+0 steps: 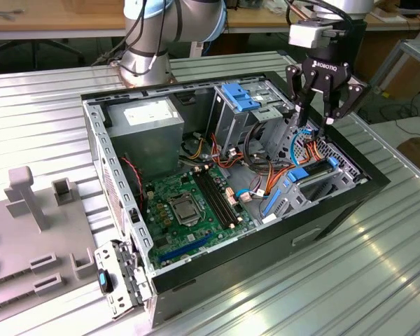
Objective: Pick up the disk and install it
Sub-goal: 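Insert the second disk wire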
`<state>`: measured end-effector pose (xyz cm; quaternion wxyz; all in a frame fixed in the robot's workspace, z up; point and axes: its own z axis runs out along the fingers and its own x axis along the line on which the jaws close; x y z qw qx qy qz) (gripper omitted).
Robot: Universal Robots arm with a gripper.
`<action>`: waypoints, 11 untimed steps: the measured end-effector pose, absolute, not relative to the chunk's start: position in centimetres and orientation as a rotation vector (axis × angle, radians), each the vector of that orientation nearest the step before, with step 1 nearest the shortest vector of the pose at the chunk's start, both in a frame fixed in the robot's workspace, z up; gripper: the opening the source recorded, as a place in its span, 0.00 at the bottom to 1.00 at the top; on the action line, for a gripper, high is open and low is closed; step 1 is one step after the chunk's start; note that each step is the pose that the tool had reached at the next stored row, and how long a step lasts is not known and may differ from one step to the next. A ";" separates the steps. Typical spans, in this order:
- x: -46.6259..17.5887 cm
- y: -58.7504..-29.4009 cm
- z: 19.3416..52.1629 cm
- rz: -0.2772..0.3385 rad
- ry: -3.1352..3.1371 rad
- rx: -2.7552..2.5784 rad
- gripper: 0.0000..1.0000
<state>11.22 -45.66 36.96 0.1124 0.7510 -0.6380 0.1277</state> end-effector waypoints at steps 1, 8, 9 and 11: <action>11.3 -45.6 36.9 0.387 -1.875 2.182 0.50; 11.5 -45.6 36.9 0.417 -1.880 2.125 0.50; 11.5 -45.6 36.9 0.418 -1.879 2.123 0.50; 11.5 -45.6 36.9 0.418 -1.879 2.123 0.50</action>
